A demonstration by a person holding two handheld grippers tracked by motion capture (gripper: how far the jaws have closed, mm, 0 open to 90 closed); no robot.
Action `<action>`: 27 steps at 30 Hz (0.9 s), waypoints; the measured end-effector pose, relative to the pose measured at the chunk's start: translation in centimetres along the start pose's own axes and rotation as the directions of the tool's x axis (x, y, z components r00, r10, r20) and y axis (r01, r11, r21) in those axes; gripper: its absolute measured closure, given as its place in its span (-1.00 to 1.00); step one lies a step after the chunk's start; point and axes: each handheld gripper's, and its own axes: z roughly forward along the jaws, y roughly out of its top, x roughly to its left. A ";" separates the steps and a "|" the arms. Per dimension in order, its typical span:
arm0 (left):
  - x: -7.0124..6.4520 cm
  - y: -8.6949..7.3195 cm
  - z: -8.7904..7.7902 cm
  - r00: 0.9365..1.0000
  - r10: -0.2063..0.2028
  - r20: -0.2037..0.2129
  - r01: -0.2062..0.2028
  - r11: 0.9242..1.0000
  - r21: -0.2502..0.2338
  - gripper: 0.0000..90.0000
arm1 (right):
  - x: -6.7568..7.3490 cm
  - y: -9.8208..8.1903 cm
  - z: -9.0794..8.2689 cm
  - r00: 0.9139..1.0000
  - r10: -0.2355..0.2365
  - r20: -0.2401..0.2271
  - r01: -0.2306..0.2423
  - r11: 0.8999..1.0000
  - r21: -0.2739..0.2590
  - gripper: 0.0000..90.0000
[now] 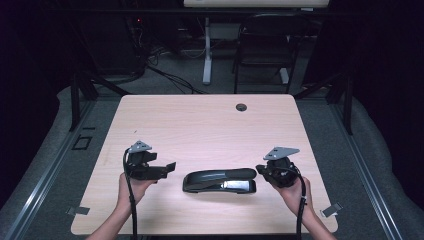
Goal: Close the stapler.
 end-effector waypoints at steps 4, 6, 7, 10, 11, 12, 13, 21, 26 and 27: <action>0.2 0.0 0.1 1.000 -0.004 -0.008 0.004 1.000 -0.001 -0.73 | 0.8 0.7 -0.8 0.999 -0.026 -0.023 0.025 0.999 -0.030 0.96; 0.2 0.0 0.1 1.000 0.000 -0.014 0.000 1.000 0.004 -0.74 | 1.3 0.9 -0.7 0.999 -0.037 -0.038 0.036 0.999 -0.026 0.96; 0.3 0.0 0.1 1.000 0.001 -0.012 -0.001 1.000 0.007 -0.75 | 1.4 0.9 -0.6 0.998 -0.051 -0.036 0.050 0.999 -0.013 0.96; 0.3 0.0 0.1 1.000 0.001 -0.014 0.000 1.000 0.017 -0.81 | 1.6 0.9 -0.3 0.998 -0.050 -0.043 0.050 0.999 -0.009 0.96; 0.3 0.0 0.1 1.000 0.000 -0.014 0.000 1.000 0.018 -0.82 | 1.5 0.9 -0.3 0.998 -0.056 -0.042 0.056 0.998 -0.004 0.96; 0.4 0.0 0.2 1.000 0.000 -0.015 0.000 1.000 0.010 -0.82 | 1.5 0.9 -0.3 0.997 -0.057 -0.043 0.057 0.998 -0.006 0.96; 0.4 0.0 0.2 1.000 0.004 -0.016 -0.003 1.000 0.016 -0.83 | 1.5 0.9 -0.3 0.998 -0.056 -0.043 0.056 0.998 -0.006 0.97; 0.4 0.0 0.2 1.000 0.002 -0.012 -0.002 1.000 0.010 -0.89 | 1.6 0.4 0.5 0.997 -0.067 -0.034 0.069 0.996 0.049 1.00; 0.4 0.0 0.3 1.000 0.001 -0.015 -0.001 1.000 0.012 -0.94 | 1.5 0.3 0.8 0.997 -0.063 -0.038 0.066 0.996 0.063 1.00; 0.4 0.0 0.3 1.000 0.001 -0.013 -0.001 1.000 0.009 -0.94 | 1.5 0.3 0.9 0.997 -0.063 -0.036 0.065 0.996 0.067 1.00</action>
